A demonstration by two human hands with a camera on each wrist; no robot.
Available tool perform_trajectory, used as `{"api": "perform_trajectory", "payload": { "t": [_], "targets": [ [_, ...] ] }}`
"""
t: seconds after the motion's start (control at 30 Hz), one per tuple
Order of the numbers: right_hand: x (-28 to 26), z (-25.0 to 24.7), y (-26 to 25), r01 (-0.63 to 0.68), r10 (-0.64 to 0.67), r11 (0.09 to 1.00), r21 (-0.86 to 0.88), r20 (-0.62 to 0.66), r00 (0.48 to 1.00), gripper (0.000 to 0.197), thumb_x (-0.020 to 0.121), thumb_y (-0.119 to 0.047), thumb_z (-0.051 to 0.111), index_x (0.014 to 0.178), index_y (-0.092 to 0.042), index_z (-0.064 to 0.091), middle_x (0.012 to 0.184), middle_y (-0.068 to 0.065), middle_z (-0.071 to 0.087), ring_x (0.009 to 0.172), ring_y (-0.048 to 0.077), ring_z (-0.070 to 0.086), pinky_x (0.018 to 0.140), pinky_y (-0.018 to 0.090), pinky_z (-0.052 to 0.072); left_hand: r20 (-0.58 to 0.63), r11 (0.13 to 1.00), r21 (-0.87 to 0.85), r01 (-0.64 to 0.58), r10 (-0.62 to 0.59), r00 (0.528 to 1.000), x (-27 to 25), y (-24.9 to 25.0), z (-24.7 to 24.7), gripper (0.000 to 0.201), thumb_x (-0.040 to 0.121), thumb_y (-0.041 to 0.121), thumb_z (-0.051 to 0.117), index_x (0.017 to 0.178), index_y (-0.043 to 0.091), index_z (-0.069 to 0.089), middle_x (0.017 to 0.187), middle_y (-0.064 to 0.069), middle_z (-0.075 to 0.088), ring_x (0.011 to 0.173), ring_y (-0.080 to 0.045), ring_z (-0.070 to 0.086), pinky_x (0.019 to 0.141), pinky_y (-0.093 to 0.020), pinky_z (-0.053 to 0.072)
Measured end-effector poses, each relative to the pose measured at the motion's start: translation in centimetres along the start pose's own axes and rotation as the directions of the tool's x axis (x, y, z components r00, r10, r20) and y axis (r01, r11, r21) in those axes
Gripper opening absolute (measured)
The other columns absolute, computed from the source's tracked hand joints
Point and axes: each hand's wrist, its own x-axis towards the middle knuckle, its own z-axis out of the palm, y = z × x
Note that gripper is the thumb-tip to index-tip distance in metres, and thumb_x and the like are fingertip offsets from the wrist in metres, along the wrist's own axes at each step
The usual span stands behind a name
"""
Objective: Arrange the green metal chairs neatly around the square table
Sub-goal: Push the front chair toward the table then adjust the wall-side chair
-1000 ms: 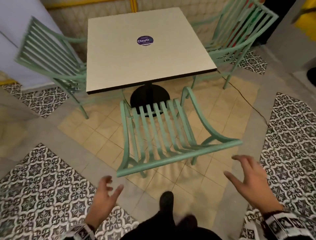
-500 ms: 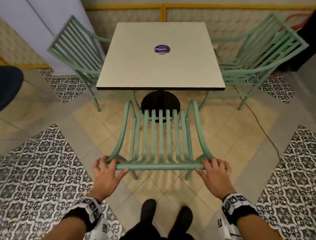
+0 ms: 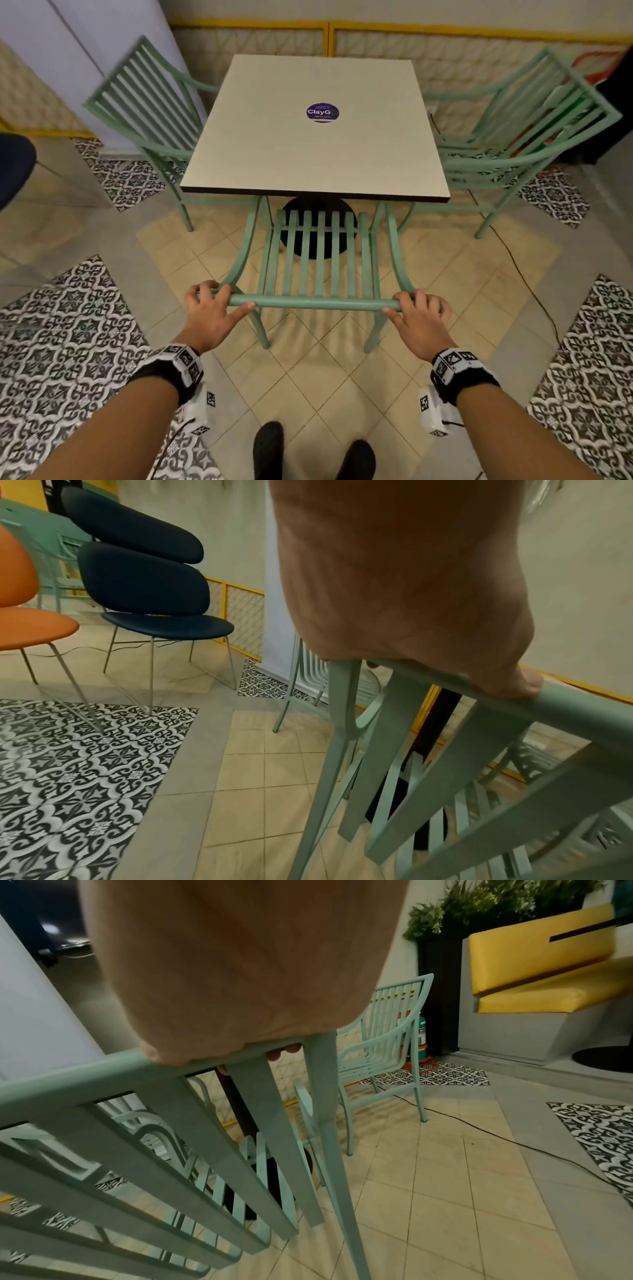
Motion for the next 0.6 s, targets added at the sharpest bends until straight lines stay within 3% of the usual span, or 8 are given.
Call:
{"api": "perform_trajectory", "payload": {
  "t": [0.2, 0.47, 0.6],
  "targets": [
    [4.4, -0.1, 0.2, -0.001, 0.000, 1.000, -0.028, -0.025, 1.000, 0.068, 0.088, -0.073, 0.005, 0.111, -0.032, 0.054, 0.104, -0.002, 0.050, 0.097, 0.025, 0.046, 0.101, 0.050, 0.028, 0.001, 1.000, -0.028, 0.005, -0.005, 1.000, 4.4, 0.6, -0.5, 0.059, 0.083, 0.089, 0.025, 0.110, 0.040, 0.044, 0.126, -0.011, 0.043, 0.132, -0.035, 0.031, 0.116, -0.052, 0.019],
    [8.2, -0.7, 0.3, -0.003, 0.005, 0.999, -0.038, 0.060, 0.998, 0.064, 0.090, -0.070, 0.008, 0.120, -0.031, 0.049, 0.113, 0.001, 0.049, 0.107, 0.026, 0.044, 0.106, 0.050, 0.021, 0.024, 0.997, -0.063, 0.048, -0.047, 0.999, 7.3, 1.1, -1.3, 0.074, 0.075, 0.095, 0.021, 0.115, 0.037, 0.043, 0.130, -0.012, 0.039, 0.133, -0.038, 0.026, 0.119, -0.051, 0.015],
    [8.3, -0.6, -0.1, -0.017, 0.019, 0.999, -0.036, 0.053, 0.998, 0.066, 0.089, -0.071, 0.007, 0.118, -0.031, 0.050, 0.110, 0.000, 0.049, 0.106, 0.027, 0.044, 0.106, 0.052, 0.022, 0.060, 0.994, -0.089, 0.062, -0.057, 0.997, 7.5, 0.7, -1.7, 0.067, 0.072, 0.097, 0.018, 0.107, 0.043, 0.036, 0.129, -0.011, 0.037, 0.134, -0.038, 0.024, 0.119, -0.052, 0.014]
  ]
}}
